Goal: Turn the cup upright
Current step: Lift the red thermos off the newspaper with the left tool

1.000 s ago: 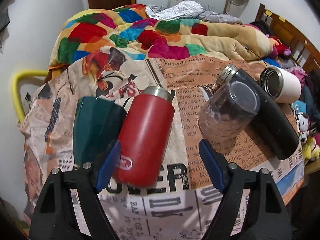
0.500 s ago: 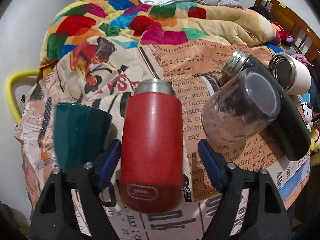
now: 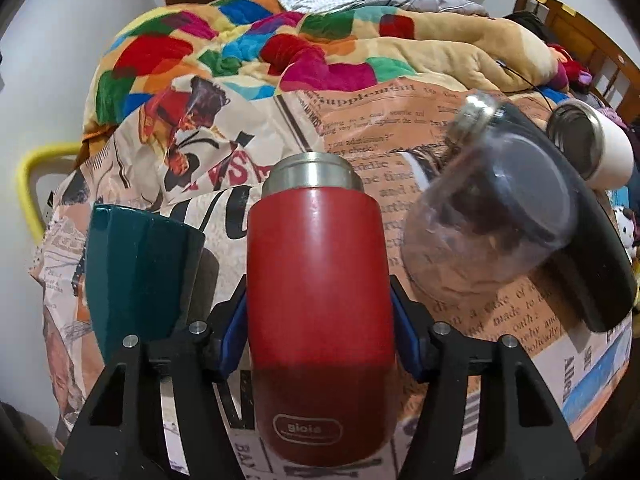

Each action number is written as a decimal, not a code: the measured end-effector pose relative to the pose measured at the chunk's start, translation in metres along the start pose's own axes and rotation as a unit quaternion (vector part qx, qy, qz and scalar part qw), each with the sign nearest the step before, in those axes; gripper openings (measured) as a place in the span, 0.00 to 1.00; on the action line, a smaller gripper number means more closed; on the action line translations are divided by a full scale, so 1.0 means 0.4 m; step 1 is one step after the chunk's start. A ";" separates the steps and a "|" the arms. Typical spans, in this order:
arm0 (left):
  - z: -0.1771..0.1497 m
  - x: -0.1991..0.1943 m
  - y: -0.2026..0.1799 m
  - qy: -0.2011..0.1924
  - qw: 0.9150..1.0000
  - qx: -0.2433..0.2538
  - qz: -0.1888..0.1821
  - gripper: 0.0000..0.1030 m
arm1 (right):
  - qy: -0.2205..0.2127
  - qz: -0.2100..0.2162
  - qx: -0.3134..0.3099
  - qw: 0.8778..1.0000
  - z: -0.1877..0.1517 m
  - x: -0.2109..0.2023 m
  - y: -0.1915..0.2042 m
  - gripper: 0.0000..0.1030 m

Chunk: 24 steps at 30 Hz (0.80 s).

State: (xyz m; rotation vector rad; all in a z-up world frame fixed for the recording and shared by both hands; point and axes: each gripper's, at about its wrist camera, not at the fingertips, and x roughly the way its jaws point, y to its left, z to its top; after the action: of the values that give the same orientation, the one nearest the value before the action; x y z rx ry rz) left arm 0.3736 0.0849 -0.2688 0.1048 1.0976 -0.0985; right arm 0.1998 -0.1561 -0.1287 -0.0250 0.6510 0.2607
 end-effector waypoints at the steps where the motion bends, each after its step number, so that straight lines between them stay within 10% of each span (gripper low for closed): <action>1: -0.005 -0.013 -0.008 -0.005 1.000 0.005 0.003 0.60 | -0.001 -0.001 0.000 1.000 0.001 -0.002 0.001 1.00; 24: -0.119 -0.437 -0.162 -0.112 0.991 0.074 -0.013 0.59 | -0.045 0.001 -0.005 0.999 -0.002 -0.147 0.011 1.00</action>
State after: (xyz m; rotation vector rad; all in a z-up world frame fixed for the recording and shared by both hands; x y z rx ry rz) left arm 0.2441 0.0320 -0.1367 0.2074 0.8662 -0.2107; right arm 0.1534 -0.1657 -0.0938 -0.0218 0.5602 0.2649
